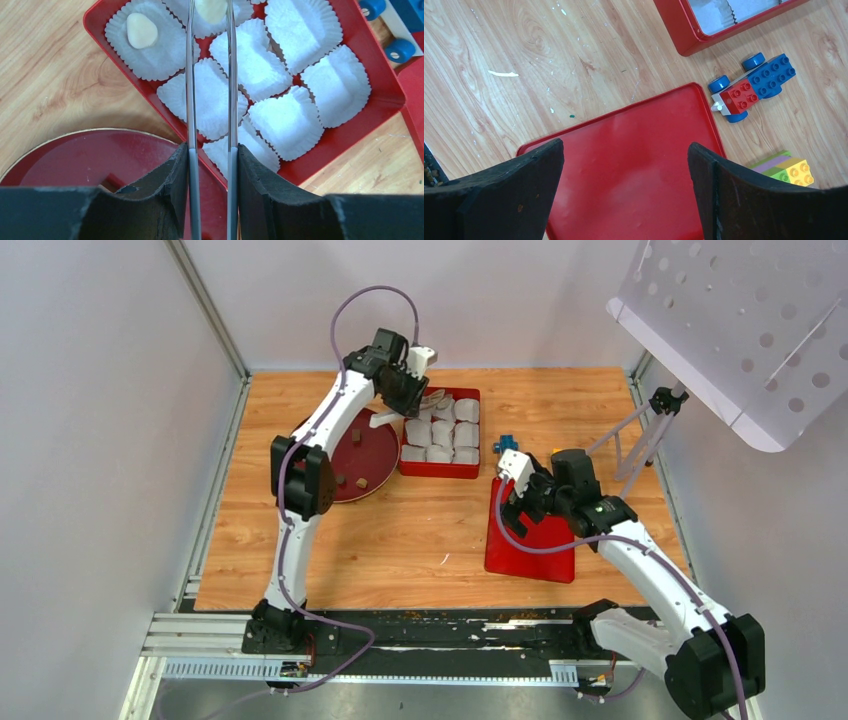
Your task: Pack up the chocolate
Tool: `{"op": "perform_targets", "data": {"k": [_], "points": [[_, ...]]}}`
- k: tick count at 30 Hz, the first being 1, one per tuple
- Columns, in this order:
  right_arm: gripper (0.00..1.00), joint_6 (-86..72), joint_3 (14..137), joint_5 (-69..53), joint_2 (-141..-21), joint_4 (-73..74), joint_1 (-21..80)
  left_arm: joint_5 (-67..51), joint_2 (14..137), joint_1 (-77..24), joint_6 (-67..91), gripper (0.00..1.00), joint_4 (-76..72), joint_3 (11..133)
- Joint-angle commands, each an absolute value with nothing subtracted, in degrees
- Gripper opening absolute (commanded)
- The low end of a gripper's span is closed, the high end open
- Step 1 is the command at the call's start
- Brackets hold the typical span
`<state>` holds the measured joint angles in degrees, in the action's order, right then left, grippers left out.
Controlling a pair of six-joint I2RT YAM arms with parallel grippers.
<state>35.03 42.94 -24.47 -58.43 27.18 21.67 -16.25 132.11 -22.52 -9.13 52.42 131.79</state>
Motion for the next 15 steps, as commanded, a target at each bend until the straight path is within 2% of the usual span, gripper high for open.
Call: {"op": "perform_targets", "data": {"k": [1,4,15], "points": [[0.94,35.7,43.3,-24.6,-58.6,26.6,21.5,-15.5,133.6,-22.8,-8.5,0.29,49.3,135.1],[0.94,35.6,43.2,-24.7,-58.7,26.8,21.4,-15.2,134.9,-22.9,-8.1,0.37,48.6,136.2],[0.94,35.6,42.9,-25.2,-59.4,26.5,21.4,-15.8,134.9,-23.0,-7.6,0.49,47.7,137.4]]}}
